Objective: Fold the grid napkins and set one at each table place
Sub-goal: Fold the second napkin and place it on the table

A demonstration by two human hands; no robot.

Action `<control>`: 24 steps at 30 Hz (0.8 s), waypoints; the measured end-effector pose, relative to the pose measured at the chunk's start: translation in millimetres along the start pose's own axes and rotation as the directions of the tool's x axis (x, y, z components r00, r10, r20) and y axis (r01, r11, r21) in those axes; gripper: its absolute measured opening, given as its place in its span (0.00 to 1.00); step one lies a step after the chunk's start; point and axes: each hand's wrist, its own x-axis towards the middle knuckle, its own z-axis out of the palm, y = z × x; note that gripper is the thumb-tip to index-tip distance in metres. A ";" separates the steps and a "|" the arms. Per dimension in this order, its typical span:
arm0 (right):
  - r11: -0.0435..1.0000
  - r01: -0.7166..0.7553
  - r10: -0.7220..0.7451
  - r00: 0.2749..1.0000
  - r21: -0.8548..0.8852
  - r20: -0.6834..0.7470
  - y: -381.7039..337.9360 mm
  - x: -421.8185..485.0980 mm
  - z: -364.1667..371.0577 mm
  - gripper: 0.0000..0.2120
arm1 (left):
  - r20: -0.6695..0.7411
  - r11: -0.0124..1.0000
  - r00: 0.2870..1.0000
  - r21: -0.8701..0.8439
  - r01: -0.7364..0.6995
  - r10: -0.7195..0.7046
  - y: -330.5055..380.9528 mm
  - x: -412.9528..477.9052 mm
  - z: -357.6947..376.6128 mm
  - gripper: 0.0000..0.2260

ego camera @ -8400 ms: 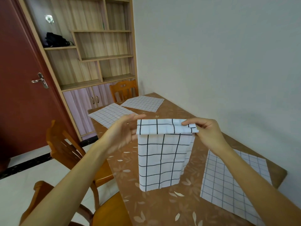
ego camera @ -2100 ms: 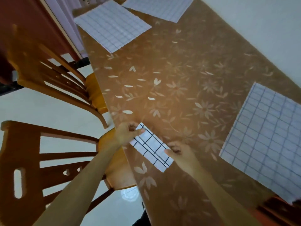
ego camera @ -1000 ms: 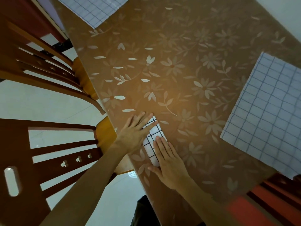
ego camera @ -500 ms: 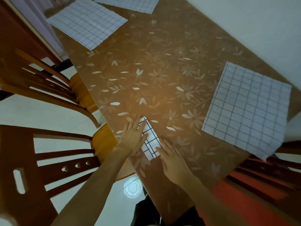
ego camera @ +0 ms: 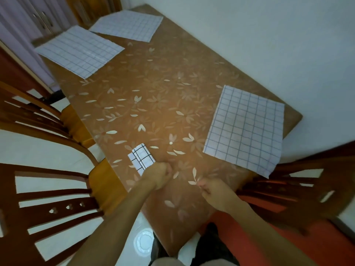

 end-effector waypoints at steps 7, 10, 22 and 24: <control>0.997 -0.056 0.054 0.998 0.047 0.035 84.3 -28.8 -40.0 0.15 | 0.035 1.000 0.999 0.030 -0.007 0.006 89.9 15.2 31.5 0.07; 0.998 -0.041 0.039 0.999 0.053 0.030 126.7 -40.4 -61.7 0.17 | -0.006 0.999 1.000 0.047 0.023 -0.023 141.5 24.4 49.2 0.09; 0.960 -0.231 0.237 0.971 0.159 -0.018 284.0 -55.3 -106.5 0.15 | 0.094 0.996 0.992 -0.030 0.086 -0.083 281.9 77.1 116.9 0.13; 0.950 -0.247 0.255 0.967 0.191 -0.017 299.5 -48.2 -102.5 0.16 | 0.108 0.997 0.991 0.012 0.073 -0.074 295.8 85.3 126.4 0.18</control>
